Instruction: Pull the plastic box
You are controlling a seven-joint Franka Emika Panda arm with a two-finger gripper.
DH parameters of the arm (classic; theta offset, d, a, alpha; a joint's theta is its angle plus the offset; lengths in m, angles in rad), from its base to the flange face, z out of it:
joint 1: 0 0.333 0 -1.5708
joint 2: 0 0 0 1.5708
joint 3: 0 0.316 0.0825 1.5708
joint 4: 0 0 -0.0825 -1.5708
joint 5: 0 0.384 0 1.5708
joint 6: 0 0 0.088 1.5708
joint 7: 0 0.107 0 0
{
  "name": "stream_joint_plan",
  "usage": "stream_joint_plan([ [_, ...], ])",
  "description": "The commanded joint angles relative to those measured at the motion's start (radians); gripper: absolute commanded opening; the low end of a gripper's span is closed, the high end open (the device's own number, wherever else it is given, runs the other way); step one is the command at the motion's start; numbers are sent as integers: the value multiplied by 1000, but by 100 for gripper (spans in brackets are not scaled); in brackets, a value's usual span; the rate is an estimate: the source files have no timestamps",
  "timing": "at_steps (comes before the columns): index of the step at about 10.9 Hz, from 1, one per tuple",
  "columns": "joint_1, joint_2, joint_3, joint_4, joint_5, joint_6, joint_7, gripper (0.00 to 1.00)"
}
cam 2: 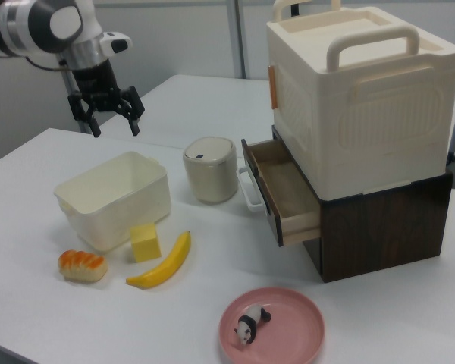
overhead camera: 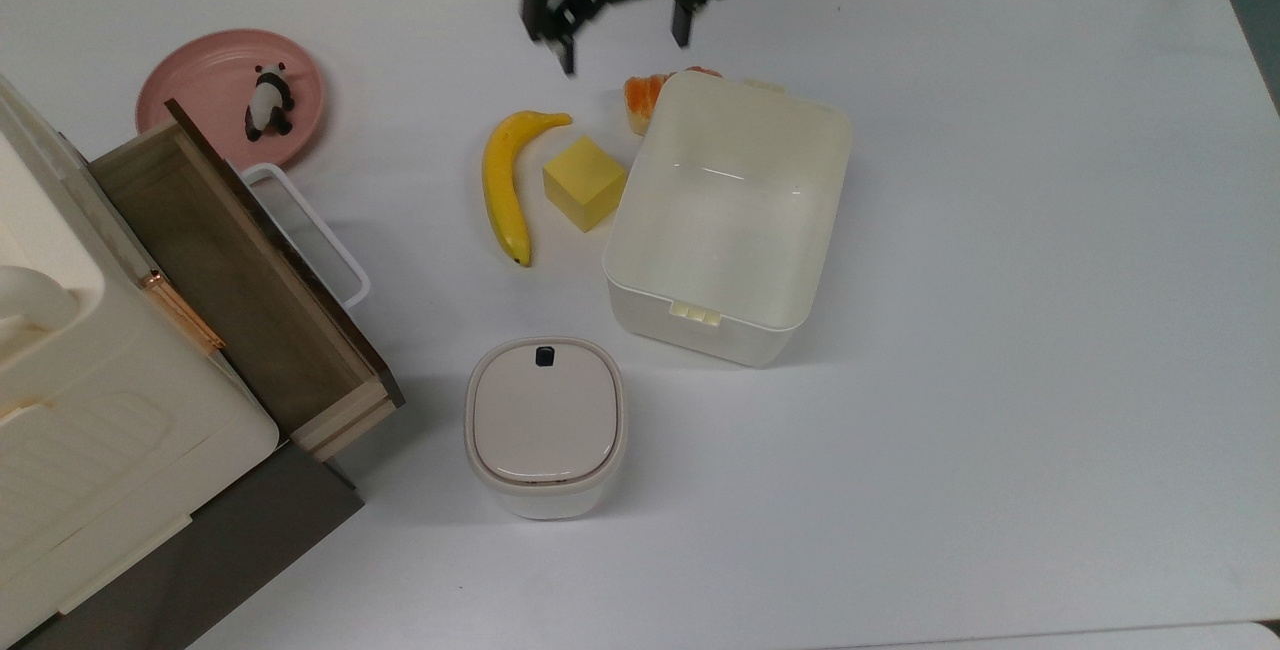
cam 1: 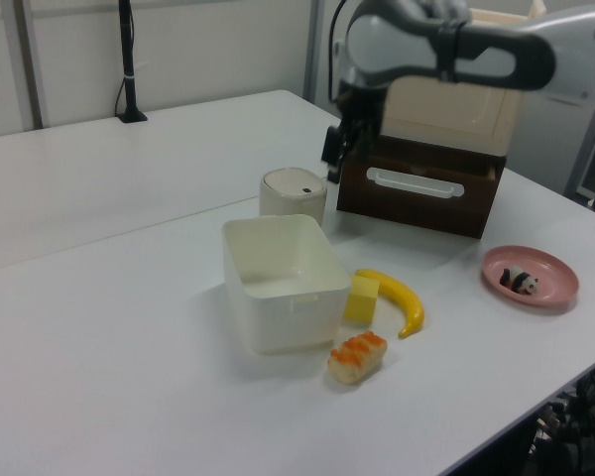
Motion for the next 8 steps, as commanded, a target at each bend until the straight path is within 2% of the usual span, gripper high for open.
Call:
stream_joint_plan([
  [1,-142,-18,98,21,6,-79,268,100],
  [3,-165,-20,96,21,-6,-79,415,100],
  [4,-202,-18,95,21,-6,-79,416,100],
  [8,-246,-21,98,15,9,-66,410,100],
])
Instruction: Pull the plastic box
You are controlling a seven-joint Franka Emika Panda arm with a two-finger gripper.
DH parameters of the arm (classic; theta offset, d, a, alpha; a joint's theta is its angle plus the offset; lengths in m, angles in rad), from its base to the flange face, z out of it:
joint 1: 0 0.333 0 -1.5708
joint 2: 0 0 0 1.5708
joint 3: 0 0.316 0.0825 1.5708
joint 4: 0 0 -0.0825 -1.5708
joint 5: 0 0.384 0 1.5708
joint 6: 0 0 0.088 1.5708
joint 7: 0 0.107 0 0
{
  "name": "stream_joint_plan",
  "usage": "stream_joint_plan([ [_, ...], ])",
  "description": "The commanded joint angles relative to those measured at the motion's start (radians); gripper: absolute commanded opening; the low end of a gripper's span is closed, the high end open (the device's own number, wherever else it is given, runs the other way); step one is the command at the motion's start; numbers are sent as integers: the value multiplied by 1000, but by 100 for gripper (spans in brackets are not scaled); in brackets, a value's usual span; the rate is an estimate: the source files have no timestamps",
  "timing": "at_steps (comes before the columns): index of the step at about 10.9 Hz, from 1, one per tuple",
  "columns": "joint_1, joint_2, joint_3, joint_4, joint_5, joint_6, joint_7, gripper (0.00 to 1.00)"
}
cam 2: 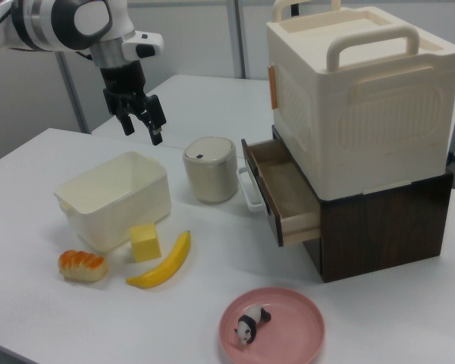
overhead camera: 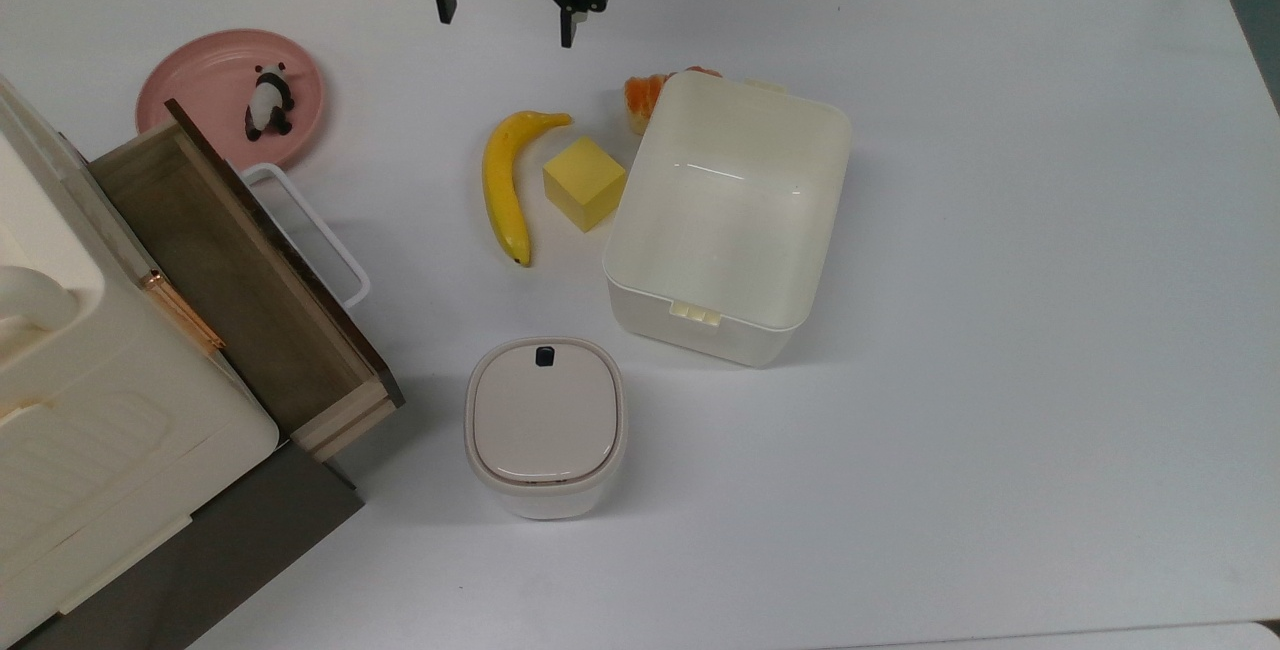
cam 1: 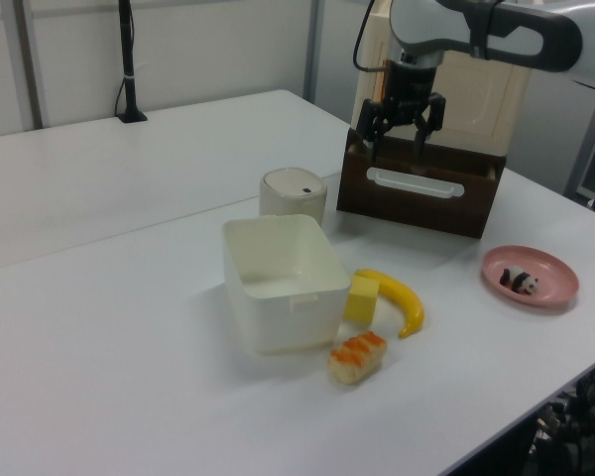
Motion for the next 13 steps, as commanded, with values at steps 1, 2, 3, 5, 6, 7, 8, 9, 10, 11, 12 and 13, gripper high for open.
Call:
stream_joint_plan([
  [1,-32,-10,16,-6,11,2,17,100],
  [2,-32,-9,16,-6,11,13,15,100],
  [3,-28,-7,16,-12,13,36,6,100],
  [5,-23,-21,7,-23,23,42,-56,100],
  [6,-11,-24,-4,-23,25,40,-86,100],
  [7,-3,-25,-16,-23,25,40,-92,100],
  [8,9,-25,-19,-23,25,40,-100,100],
  [9,24,-27,-33,-23,28,40,-110,100],
  [10,38,-28,-48,-25,36,40,-118,100],
  [11,38,-28,-50,-23,42,40,-118,100],
  [12,38,-28,-50,-23,43,40,-118,100],
  [13,38,-32,-51,-23,46,40,-118,100],
])
